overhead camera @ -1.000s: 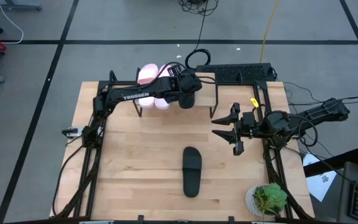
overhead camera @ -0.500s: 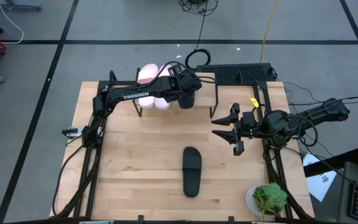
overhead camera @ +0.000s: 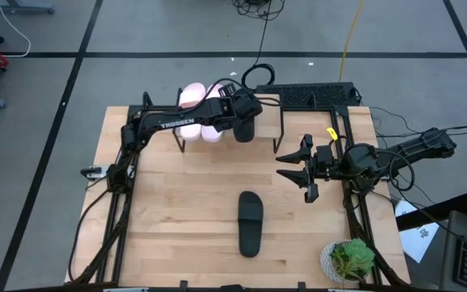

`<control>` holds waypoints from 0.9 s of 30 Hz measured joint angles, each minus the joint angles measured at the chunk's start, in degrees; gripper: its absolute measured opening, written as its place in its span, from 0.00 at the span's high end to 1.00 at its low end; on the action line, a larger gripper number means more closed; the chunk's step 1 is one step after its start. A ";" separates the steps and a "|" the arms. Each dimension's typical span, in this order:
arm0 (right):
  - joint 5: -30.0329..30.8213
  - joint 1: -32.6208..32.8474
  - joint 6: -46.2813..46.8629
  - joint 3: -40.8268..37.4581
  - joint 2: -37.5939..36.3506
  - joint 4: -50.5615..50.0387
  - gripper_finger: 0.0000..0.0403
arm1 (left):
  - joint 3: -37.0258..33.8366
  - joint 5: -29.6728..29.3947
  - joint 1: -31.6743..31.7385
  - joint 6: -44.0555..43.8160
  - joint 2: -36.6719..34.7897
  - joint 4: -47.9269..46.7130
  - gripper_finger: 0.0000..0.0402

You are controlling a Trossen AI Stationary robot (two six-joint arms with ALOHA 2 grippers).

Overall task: Pick and place slides into the shelf
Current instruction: Put the left black slide on the shelf

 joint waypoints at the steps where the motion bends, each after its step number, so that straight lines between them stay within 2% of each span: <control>1: 0.00 0.00 -0.02 0.00 0.00 -0.02 0.61 | 0.00 -0.07 0.00 0.00 0.00 -0.01 0.85; 27: -0.01 0.00 -0.04 0.02 0.00 -0.02 0.62 | 0.00 3.92 0.59 0.00 0.02 -0.09 0.83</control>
